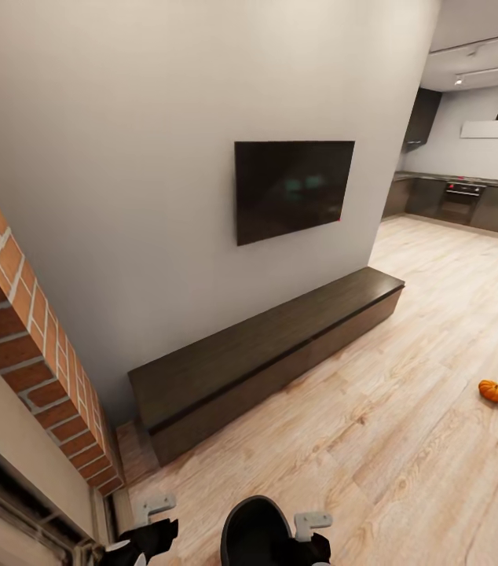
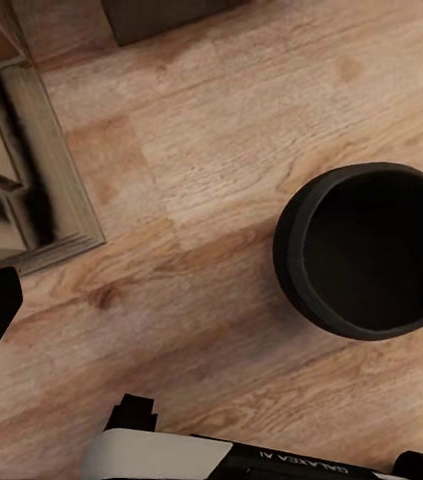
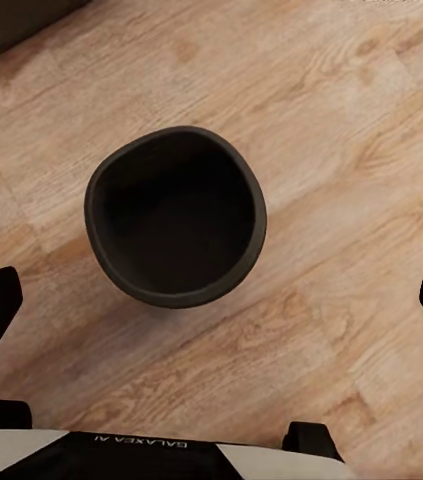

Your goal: Place each of the two pumpkins and all three candles from the living room inside a cabinet in the living room (use any cabinet), then make sure every cabinet is closed, and position the cauldron so it is next to a table in the living room.

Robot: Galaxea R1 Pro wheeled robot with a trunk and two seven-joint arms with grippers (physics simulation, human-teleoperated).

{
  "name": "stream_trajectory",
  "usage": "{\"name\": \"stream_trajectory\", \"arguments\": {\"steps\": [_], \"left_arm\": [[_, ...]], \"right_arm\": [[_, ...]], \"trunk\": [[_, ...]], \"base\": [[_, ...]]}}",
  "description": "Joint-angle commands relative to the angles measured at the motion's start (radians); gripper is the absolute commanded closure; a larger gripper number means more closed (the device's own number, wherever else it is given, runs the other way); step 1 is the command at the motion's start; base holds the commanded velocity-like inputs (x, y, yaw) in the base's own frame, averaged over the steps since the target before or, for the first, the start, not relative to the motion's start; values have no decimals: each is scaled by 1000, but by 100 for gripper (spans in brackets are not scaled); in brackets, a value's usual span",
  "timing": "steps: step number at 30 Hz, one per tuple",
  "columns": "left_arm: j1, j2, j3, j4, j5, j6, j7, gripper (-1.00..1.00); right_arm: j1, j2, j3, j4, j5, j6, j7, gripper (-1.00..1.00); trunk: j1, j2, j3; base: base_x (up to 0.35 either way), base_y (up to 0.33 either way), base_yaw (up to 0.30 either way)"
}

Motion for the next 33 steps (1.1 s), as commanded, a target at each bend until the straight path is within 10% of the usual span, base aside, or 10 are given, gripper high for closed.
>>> {"name": "stream_trajectory", "arguments": {"steps": [1, 13, 33], "left_arm": [[-1, -5, -1, 8, 10, -9, 6, -100], [-1, -22, -105, 62, 6, -85, 6, -100], [-1, -22, -136, 107, 4, -147, 7, -100]], "right_arm": [[-1, -1, 5, -1, -10, 3, -9, -100], [-1, -1, 1, 4, -68, -110, -10, -100], [-1, -9, 6, 1, -112, -122, -9, -100]], "trunk": [[-3, 5, 1], [-23, 40, 17], [12, -23, -11]], "base": [[0, 0, 0], [0, 0, 0], [0, 0, 0]]}}
